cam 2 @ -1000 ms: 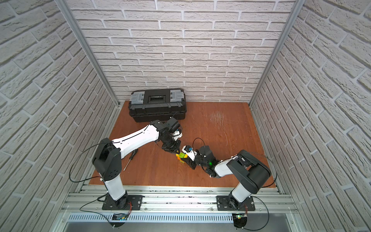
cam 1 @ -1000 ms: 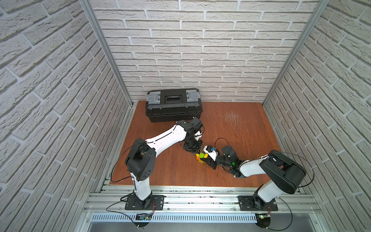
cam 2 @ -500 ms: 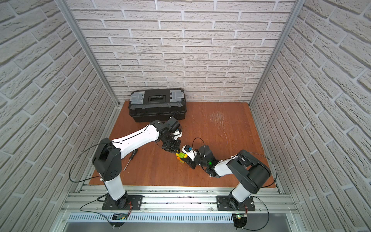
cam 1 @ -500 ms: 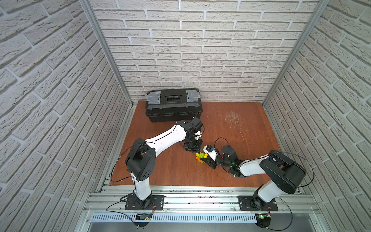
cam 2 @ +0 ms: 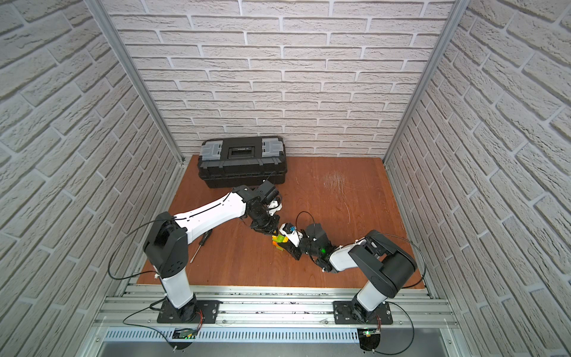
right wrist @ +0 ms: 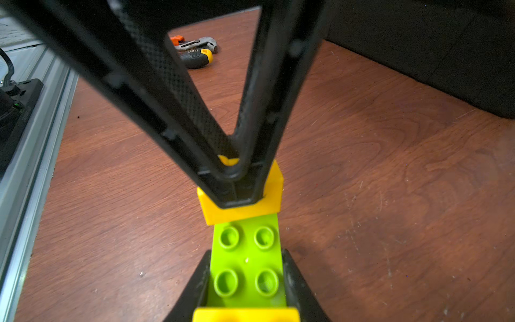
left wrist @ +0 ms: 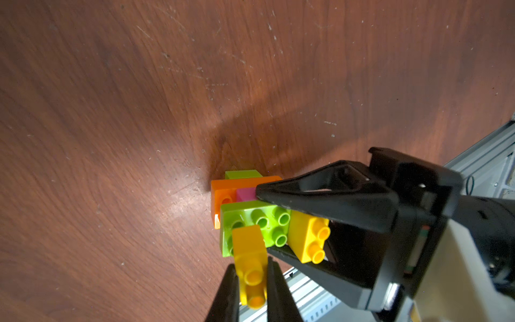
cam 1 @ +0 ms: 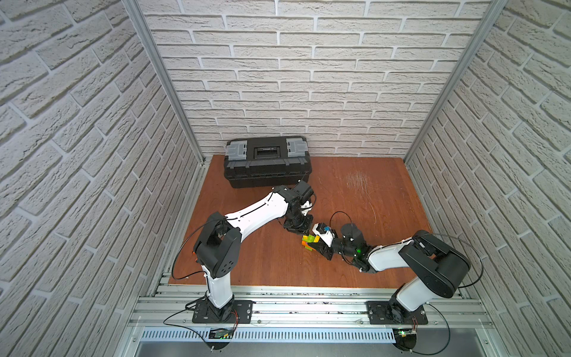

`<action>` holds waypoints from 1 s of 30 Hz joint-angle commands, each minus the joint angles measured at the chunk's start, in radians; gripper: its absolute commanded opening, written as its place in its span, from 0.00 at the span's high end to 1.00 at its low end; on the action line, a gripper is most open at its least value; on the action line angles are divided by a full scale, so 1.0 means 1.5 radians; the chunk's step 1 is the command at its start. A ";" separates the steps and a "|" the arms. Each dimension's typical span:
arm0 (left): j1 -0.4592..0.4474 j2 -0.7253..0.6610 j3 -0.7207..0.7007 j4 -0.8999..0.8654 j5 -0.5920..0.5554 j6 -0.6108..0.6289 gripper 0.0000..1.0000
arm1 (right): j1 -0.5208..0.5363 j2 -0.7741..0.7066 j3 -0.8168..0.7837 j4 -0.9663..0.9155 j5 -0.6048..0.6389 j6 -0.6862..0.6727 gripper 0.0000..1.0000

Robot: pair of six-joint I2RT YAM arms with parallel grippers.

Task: Assemble a carrot with lego
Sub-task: Assemble the lego brick with the lego brick.

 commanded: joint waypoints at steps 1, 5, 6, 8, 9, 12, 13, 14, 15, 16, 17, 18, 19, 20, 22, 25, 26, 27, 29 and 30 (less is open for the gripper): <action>-0.005 0.012 -0.009 -0.006 -0.018 0.018 1.00 | 0.006 0.004 0.008 0.001 0.002 -0.006 0.88; -0.004 0.013 -0.011 -0.015 -0.034 0.028 1.00 | 0.006 0.005 0.007 0.001 0.003 -0.007 0.88; -0.004 0.013 -0.011 -0.015 -0.034 0.029 1.00 | 0.006 0.005 0.007 0.001 0.003 -0.006 0.88; -0.004 0.014 -0.010 -0.014 -0.033 0.031 1.00 | 0.007 0.006 0.007 0.001 0.003 -0.006 0.88; -0.004 0.016 -0.009 -0.015 -0.034 0.032 1.00 | 0.006 0.007 0.008 0.000 0.003 -0.006 0.88; -0.004 0.019 -0.008 -0.013 -0.035 0.033 1.00 | 0.006 0.006 0.009 -0.001 0.002 -0.005 0.88; -0.004 0.020 -0.009 -0.011 -0.035 0.032 1.00 | 0.006 0.006 0.009 -0.001 0.002 -0.005 0.88; -0.005 0.020 -0.009 -0.009 -0.033 0.032 1.00 | 0.006 0.005 0.009 -0.002 0.002 -0.005 0.88; -0.005 0.021 -0.010 -0.008 -0.032 0.032 1.00 | 0.006 0.005 0.010 -0.002 0.001 -0.005 0.88; -0.006 0.022 -0.010 -0.008 -0.032 0.031 1.00 | 0.007 0.007 0.009 -0.002 0.002 -0.006 0.88; -0.007 0.023 -0.010 -0.008 -0.034 0.031 1.00 | 0.006 0.007 0.009 -0.002 0.001 -0.006 0.88; -0.008 0.025 -0.010 -0.009 -0.035 0.033 1.00 | 0.006 0.008 0.010 -0.002 0.000 -0.005 0.88; -0.008 0.025 -0.011 -0.008 -0.036 0.032 1.00 | 0.006 0.008 0.011 -0.002 0.000 -0.004 0.88; -0.008 0.026 -0.012 -0.007 -0.034 0.031 1.00 | 0.006 0.008 0.011 -0.002 0.000 -0.005 0.89; -0.009 0.026 -0.012 -0.003 -0.030 0.030 1.00 | 0.006 0.009 0.011 -0.001 -0.001 -0.004 0.88; -0.013 0.030 -0.012 -0.003 -0.032 0.032 1.00 | 0.006 0.011 0.011 0.000 -0.001 -0.003 0.89; -0.014 0.031 -0.012 -0.005 -0.035 0.033 1.00 | 0.006 0.010 0.011 0.000 -0.001 -0.002 0.89; -0.016 0.034 -0.012 -0.008 -0.038 0.033 1.00 | 0.006 0.009 0.011 0.000 -0.001 -0.003 0.89; -0.014 0.037 -0.010 -0.013 -0.042 0.038 1.00 | 0.006 0.010 0.011 0.000 -0.001 -0.003 0.89; -0.014 0.037 -0.010 -0.015 -0.042 0.039 1.00 | 0.006 0.008 0.010 0.000 0.000 -0.003 0.89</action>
